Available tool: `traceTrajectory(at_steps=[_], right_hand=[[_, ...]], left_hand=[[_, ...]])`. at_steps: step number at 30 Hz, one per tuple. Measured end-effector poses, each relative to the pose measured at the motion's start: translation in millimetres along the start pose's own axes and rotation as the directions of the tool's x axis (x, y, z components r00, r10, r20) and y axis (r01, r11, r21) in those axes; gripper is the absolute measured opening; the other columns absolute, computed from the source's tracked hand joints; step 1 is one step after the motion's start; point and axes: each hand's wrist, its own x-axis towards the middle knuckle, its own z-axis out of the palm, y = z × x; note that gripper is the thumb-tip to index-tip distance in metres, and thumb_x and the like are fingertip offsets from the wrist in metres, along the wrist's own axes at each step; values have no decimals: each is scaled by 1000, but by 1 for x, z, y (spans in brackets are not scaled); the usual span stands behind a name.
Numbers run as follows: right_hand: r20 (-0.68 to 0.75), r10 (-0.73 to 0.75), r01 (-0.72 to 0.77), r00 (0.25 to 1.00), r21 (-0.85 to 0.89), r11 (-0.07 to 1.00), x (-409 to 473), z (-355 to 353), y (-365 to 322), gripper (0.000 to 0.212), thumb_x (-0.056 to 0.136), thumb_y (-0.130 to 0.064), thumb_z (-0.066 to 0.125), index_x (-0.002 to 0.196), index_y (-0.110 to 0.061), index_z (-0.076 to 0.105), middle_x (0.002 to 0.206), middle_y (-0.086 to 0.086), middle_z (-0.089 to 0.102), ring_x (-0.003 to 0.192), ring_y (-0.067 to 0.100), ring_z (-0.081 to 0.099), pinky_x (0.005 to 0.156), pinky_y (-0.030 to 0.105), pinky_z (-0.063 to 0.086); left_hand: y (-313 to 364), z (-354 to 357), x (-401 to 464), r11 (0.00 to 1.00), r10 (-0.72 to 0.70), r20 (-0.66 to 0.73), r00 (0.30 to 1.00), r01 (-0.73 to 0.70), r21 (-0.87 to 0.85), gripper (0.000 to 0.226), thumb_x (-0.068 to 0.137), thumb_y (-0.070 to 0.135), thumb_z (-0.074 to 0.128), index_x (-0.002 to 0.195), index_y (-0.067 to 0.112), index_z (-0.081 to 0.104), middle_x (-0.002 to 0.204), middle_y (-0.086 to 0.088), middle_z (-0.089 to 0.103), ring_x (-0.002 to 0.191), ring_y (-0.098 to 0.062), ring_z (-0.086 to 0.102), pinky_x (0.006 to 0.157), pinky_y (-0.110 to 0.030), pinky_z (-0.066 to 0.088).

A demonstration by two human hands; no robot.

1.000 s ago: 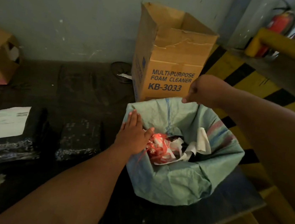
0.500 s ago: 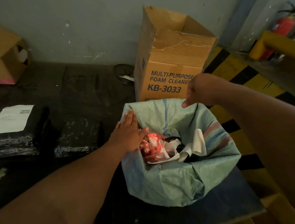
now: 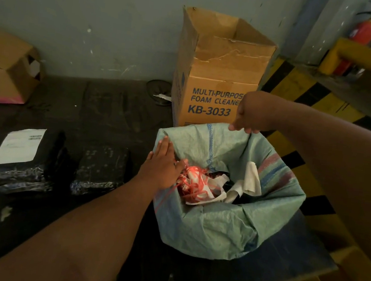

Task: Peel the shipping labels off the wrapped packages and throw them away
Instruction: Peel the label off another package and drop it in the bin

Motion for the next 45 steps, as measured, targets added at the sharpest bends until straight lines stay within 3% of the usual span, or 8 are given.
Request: traceTrajectory(at_steps=[3,6,9,14,19,24,32,45], right_hand=[[-22,-32,30,999,-73,997,5,5,-6,21,89,-23,68,108,-18,73,79,-3,70,64,11,65,63,24,47],[-16,-78,78,997,20,997,11,15,-24,22,92,-31,64,102,-14,74,84,4,75,70,18,70,52,17,48],[-40,-154,152,987,-42,988,25,32,-56,30,93,-41,59,98,-16,75,92,6,73,74,17,64,77,29,50],[31,-269,267,963,58,962,59,75,-136,41,92,-45,60,123,-19,65,118,4,68,111,21,61,93,28,42],[108,-277,250,955,209,945,102,141,-216,53,90,-49,61,132,-18,56,126,8,63,117,25,58,98,32,44],[194,-210,143,958,312,939,131,214,-259,62,90,-58,52,142,-26,41,136,12,53,119,28,56,96,36,46],[181,82,-151,980,406,901,152,299,-270,63,88,-69,43,143,-47,22,149,19,24,135,42,29,110,50,32],[30,172,-138,985,737,661,143,317,-279,60,77,-72,58,131,-60,36,141,6,40,126,29,47,111,51,36]], left_hand=[[-1,-3,-1,1000,1,7,1000,-1,15,85,101,63,27,161,10,-3,167,0,-23,154,-16,-16,124,-47,0],[-6,-14,-5,998,48,1,999,-48,39,84,100,65,32,161,12,11,169,-4,-14,156,-21,-3,123,-53,11],[-32,-29,-18,998,55,-70,996,-52,36,77,99,65,35,159,18,21,170,-8,2,151,-30,22,119,-49,25],[-124,-44,-62,991,-113,-109,988,121,65,77,99,68,30,160,22,21,169,-4,11,150,-26,26,117,-48,30],[-226,-27,-114,952,-306,-71,949,307,10,69,101,61,28,157,22,28,168,-4,15,147,-29,32,114,-50,36],[-293,5,-150,931,-358,-9,934,358,68,69,102,60,26,159,22,23,169,-7,8,154,-29,13,121,-48,23],[-339,54,-174,938,-316,99,944,294,185,71,98,65,9,157,35,-16,164,5,-29,150,-18,-28,124,-49,-5],[-342,64,-180,943,-273,-9,962,269,195,69,100,64,8,158,33,-15,164,5,-28,150,-16,-28,124,-47,-8]])
